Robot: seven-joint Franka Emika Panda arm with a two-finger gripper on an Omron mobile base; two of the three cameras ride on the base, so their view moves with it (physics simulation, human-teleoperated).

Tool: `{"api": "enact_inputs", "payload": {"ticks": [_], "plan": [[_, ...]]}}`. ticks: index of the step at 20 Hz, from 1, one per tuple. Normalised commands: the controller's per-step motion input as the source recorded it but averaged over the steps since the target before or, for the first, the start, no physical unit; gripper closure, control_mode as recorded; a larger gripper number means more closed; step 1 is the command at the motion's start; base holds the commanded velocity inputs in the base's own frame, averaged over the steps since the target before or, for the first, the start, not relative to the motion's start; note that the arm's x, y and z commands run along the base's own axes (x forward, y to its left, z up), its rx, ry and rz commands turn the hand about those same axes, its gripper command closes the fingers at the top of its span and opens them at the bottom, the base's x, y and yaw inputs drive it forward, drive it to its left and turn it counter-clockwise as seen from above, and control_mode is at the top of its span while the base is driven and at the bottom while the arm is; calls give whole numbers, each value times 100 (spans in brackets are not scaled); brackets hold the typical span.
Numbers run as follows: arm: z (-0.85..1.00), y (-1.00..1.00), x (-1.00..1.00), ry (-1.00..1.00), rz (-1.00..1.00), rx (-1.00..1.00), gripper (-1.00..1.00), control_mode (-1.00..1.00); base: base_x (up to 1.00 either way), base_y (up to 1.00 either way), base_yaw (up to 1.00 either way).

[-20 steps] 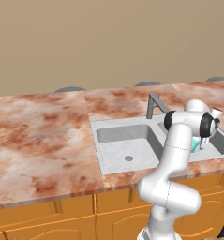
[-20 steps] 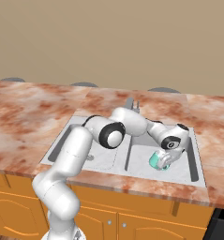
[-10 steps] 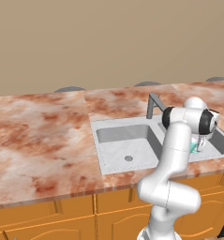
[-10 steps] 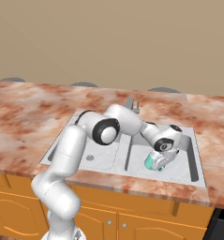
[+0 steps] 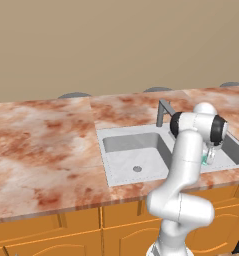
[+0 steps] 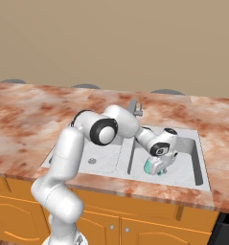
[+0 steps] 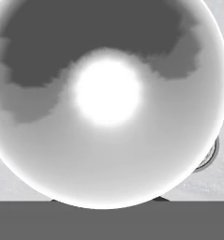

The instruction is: Place the cup in the left basin and the mug in the right basin of the sink.

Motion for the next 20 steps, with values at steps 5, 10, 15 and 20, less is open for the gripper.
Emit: {"api": "enact_inputs", "payload": {"ticks": [5, 10, 15, 20], "plan": [[-7, 0, 6, 0, 0, -7, 100, -100, 0, 0, 0], [-3, 0, 9, 0, 0, -5, 100, -100, 0, 0, 0], [-2, 0, 8, 0, 0, -2, -100, -100, 0, 0, 0], [-3, 0, 4, 0, 0, 0, -100, -100, 0, 0, 0]]}}
